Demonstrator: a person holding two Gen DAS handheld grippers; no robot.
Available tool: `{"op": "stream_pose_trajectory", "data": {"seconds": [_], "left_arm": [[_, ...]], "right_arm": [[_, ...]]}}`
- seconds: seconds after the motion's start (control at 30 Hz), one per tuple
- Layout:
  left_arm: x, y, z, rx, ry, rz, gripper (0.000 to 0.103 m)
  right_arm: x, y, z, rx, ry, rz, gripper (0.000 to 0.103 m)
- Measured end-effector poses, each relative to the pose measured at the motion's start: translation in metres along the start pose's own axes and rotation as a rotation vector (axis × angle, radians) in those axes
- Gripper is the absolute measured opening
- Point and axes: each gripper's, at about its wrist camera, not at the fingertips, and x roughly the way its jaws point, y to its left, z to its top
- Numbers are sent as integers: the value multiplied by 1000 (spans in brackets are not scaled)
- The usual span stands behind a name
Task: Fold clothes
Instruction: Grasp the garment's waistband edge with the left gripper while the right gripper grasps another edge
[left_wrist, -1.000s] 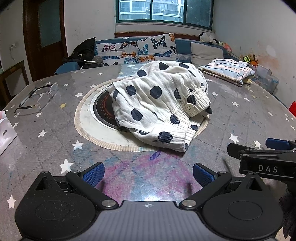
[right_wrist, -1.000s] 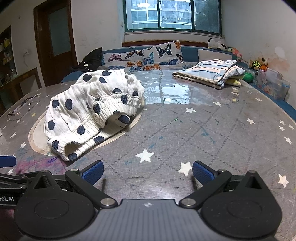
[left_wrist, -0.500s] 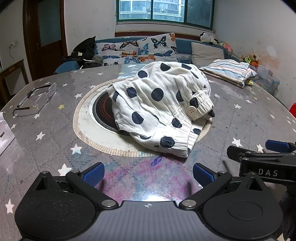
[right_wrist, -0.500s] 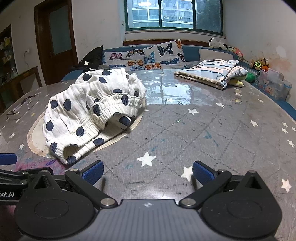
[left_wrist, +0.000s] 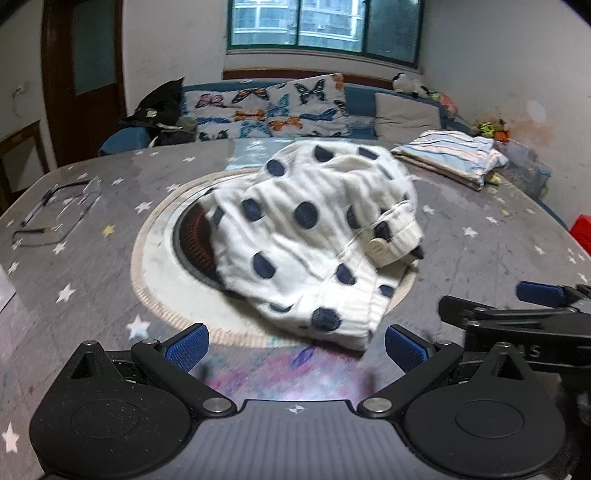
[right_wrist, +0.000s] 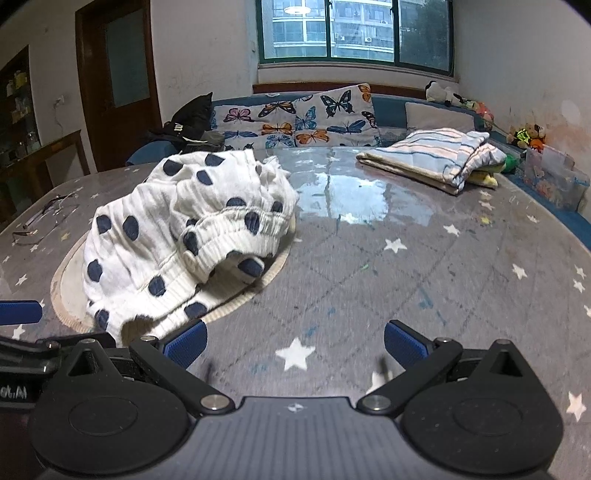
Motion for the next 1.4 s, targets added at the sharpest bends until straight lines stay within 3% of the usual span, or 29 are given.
{"op": "stream_pose_trajectory", "data": {"seconds": [0.17,0.27,0.47,0.53,0.73,0.93,1.07,1.23,1.4], "left_arm": [[12,-9,5,39,5,-6,102],[22,-10,7,39,20,-6,94],[33,-9,6,59,30,-12,63],[31,-6,8,56,22,-19,46],[16,13,18,36,-21,-25,19],[4,39,26,-11,-63,9,11],[8,54,24,-50,-46,25,11],[12,66,23,-72,-29,38,11],[16,73,22,-78,-20,46,11]], "right_arm": [[6,-6,8,3,-2,-11,103],[10,-10,11,4,-1,-20,103],[18,-14,16,6,7,-14,98],[20,-13,18,8,6,-4,97],[21,-10,27,7,-7,39,92],[22,-6,39,12,-25,124,85],[29,-7,43,29,-16,188,76],[43,-7,44,46,7,234,74],[57,-5,45,69,18,304,66]]}}
